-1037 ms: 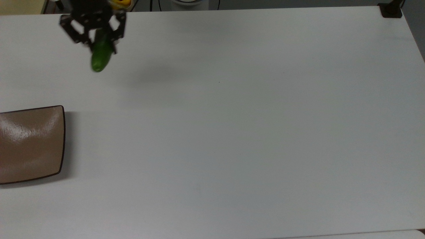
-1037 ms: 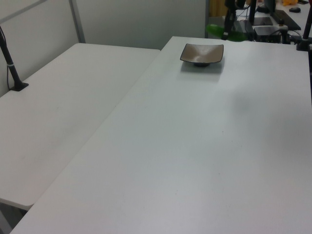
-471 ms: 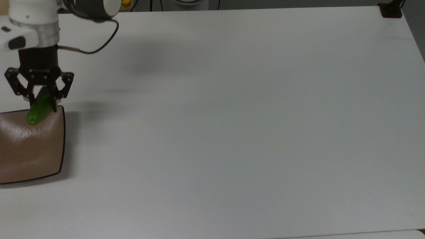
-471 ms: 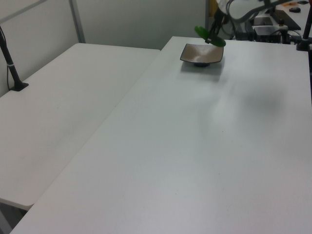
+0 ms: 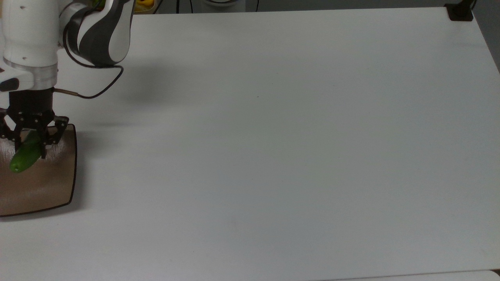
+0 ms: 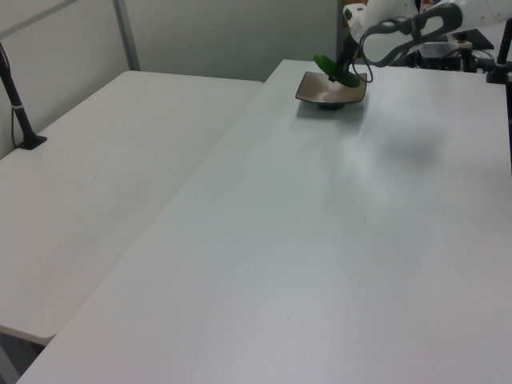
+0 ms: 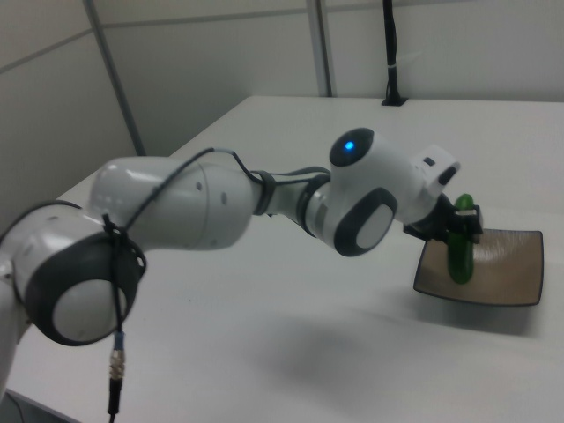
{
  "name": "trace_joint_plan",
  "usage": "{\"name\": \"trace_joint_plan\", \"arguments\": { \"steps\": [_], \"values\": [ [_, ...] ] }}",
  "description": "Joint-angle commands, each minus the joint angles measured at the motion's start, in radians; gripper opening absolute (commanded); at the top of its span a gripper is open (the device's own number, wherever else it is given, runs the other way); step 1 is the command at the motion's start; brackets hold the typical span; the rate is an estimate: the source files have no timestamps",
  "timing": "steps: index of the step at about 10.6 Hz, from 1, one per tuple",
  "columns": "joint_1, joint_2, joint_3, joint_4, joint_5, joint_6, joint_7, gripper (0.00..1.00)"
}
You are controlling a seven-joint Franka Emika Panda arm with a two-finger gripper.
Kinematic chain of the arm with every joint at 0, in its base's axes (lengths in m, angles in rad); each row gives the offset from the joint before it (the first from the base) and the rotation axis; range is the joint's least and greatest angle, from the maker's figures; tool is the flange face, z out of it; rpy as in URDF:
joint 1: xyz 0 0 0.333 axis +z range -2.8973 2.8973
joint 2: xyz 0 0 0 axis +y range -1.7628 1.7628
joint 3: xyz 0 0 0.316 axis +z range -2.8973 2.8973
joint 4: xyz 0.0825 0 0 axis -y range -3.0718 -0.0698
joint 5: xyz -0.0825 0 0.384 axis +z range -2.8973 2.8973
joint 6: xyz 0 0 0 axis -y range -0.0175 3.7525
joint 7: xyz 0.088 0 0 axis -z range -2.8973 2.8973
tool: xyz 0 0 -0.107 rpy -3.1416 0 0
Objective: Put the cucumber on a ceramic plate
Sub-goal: 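Lower the cucumber onto the plate and open the gripper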
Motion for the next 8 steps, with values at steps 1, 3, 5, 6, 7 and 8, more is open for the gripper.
{"name": "trace_joint_plan", "arguments": {
  "steps": [1,3,5,6,7,8],
  "values": [
    [-0.025,0.118,0.006,0.137,-0.011,0.023,-0.016,0.24],
    [-0.025,0.123,0.005,0.132,-0.013,0.023,-0.014,0.56],
    [-0.025,0.120,0.005,0.126,-0.014,0.023,-0.011,0.97],
    [-0.023,0.116,0.006,0.118,-0.013,0.023,-0.010,1.00],
    [-0.025,0.087,0.005,0.100,-0.013,0.023,-0.010,1.00],
    [-0.026,0.016,0.006,0.057,-0.008,0.011,-0.008,1.00]
  ]
}}
